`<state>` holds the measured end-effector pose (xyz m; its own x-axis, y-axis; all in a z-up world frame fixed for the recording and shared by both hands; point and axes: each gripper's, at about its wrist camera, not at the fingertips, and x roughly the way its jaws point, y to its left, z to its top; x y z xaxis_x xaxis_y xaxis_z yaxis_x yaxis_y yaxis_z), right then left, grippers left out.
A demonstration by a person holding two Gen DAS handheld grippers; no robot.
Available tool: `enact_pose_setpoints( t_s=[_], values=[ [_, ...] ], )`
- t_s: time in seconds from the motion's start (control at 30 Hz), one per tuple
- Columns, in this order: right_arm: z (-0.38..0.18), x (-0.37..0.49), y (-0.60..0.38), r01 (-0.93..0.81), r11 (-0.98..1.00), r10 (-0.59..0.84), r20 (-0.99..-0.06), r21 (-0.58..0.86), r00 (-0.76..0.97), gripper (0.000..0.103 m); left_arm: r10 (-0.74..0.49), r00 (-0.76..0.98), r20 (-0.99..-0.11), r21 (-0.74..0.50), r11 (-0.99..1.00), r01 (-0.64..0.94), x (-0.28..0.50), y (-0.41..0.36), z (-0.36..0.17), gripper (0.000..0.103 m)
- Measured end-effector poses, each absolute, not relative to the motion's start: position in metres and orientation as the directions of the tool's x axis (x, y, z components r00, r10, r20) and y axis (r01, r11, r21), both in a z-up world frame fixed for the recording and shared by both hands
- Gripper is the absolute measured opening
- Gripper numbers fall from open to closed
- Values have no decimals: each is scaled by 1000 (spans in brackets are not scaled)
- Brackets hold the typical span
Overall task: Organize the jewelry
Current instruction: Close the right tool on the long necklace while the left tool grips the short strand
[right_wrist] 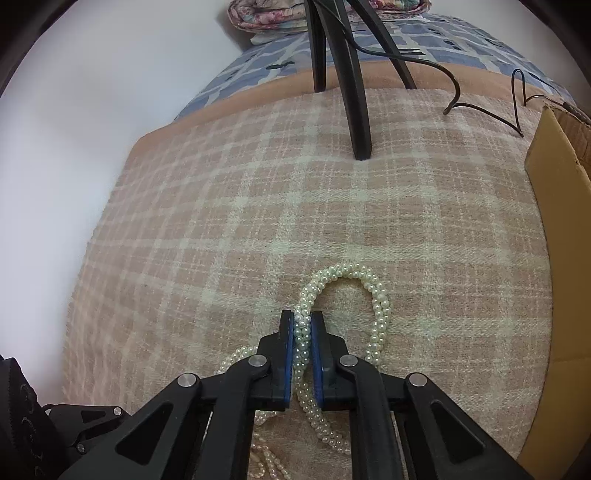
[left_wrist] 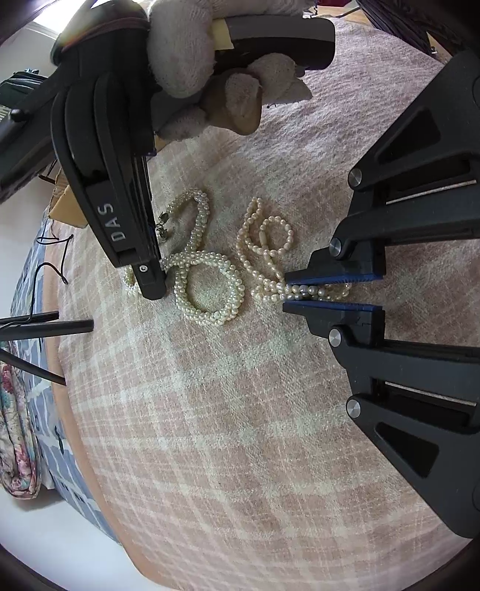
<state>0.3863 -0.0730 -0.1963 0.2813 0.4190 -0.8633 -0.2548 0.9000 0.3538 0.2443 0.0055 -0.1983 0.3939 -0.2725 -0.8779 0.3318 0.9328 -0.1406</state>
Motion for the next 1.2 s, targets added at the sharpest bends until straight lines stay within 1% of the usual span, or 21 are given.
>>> enact_pose_setpoints(
  t_s=[0.2, 0.47, 0.8, 0.97, 1.2],
  values=[
    [-173, 373, -89, -257, 883, 461, -826, 392, 325, 6, -297, 405, -864, -173, 933, 316, 238, 14, -184, 5],
    [-127, 353, -107, -287, 856, 515, -764, 430, 389, 6, -351, 454, -819, -227, 925, 306, 219, 13, -143, 5],
    [-78, 320, -135, -310, 841, 541, -706, 444, 457, 6, -386, 530, -755, -268, 919, 288, 199, 12, -98, 5],
    [-54, 305, -146, -323, 834, 551, -679, 447, 485, 6, -400, 572, -716, -268, 914, 303, 190, 9, -74, 5],
    [-20, 289, -166, -343, 825, 565, -635, 450, 527, 6, -421, 596, -683, -273, 905, 327, 181, 4, -52, 5]
  ],
)
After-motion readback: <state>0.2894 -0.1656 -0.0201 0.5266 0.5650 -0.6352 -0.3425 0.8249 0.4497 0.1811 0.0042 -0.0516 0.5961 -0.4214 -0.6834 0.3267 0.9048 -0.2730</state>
